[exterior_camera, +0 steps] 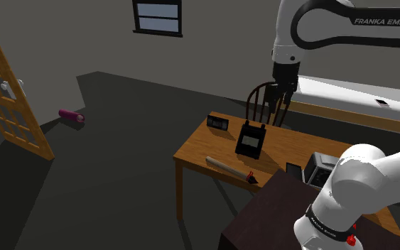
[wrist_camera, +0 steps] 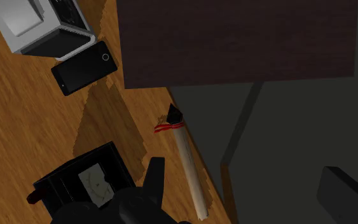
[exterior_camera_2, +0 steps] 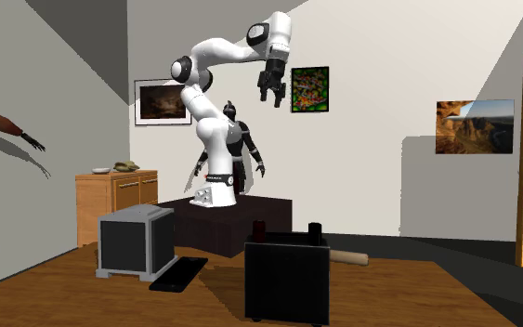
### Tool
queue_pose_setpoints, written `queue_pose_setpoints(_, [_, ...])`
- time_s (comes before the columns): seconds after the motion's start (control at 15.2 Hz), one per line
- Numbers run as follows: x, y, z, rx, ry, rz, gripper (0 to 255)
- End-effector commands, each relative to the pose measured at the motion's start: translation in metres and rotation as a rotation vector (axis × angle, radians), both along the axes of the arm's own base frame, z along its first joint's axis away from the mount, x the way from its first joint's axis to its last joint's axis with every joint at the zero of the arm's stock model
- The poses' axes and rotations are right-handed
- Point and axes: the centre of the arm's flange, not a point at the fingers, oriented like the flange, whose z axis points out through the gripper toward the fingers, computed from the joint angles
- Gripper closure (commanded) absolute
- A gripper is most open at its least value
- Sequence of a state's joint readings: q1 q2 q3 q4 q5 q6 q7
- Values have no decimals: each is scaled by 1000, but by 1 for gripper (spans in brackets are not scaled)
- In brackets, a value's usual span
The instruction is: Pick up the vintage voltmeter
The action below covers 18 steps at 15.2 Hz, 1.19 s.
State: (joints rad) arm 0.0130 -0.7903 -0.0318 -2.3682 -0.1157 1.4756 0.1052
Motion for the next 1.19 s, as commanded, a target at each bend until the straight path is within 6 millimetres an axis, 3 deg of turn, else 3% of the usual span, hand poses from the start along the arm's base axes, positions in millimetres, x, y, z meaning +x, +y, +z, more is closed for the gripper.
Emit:
queue_pose_setpoints(0.0, [0, 0, 0, 0, 0, 0, 0])
queue_pose_setpoints(1.12, [56, -189, -117, 63, -53, 41, 0])
